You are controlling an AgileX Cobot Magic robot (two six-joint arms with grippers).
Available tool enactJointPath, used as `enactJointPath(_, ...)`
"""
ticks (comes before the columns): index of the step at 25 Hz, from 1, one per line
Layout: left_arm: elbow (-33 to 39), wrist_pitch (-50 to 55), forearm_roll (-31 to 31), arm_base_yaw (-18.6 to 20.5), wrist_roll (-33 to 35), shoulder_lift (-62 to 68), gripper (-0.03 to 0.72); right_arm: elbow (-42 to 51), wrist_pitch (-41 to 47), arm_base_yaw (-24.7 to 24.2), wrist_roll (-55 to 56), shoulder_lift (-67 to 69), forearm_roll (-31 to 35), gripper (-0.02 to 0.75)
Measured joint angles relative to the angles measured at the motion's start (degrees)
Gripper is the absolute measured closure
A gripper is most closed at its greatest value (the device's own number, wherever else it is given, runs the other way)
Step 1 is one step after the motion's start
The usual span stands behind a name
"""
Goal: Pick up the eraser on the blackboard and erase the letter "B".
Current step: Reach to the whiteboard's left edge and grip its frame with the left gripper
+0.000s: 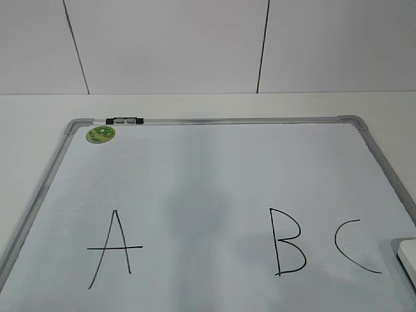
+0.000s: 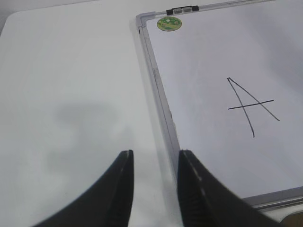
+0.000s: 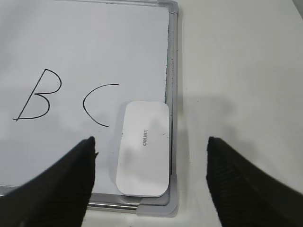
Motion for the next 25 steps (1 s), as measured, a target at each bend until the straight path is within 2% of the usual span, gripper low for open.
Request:
enactJointPath(15,0.0,0.0,0.0,0.0,0.0,0.0,0.449,-1.1,1.9,0.0,1.9,0.6,1.6,0.155)
enactJointPath(25,0.0,0.0,0.0,0.0,0.0,0.0,0.449,-9.3,7.0,0.0,5.2,16.7,3.1,0.155)
